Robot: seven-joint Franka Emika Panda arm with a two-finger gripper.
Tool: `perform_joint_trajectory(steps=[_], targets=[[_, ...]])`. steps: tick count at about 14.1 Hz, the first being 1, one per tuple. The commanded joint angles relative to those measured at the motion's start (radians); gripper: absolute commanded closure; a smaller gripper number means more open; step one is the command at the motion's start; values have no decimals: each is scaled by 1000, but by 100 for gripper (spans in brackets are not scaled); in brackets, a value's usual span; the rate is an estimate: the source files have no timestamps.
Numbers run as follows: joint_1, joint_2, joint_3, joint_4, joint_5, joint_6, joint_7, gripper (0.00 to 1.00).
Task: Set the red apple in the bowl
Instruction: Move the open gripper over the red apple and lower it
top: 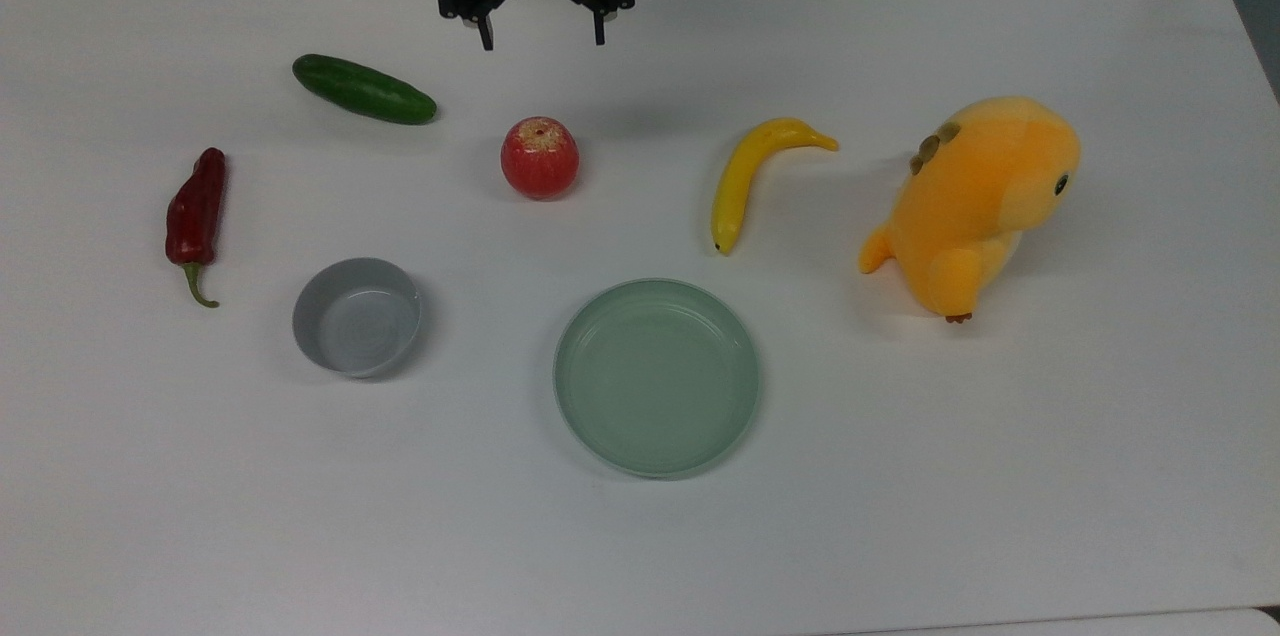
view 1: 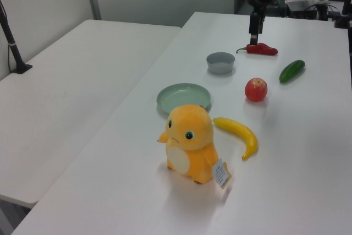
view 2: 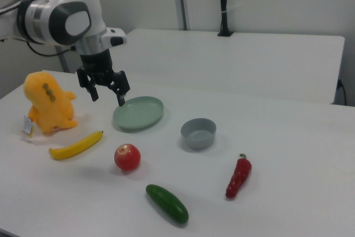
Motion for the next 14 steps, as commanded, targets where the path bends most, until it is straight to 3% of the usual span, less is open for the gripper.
perform_joint_trajectory(steps=[1,10,14], targets=[[-2,-17,-1,-97,-40,66,-53,0],[7,51,1,-201,-69,168,-38,0],[9,42,1,-313,-75,345,-36,0]])
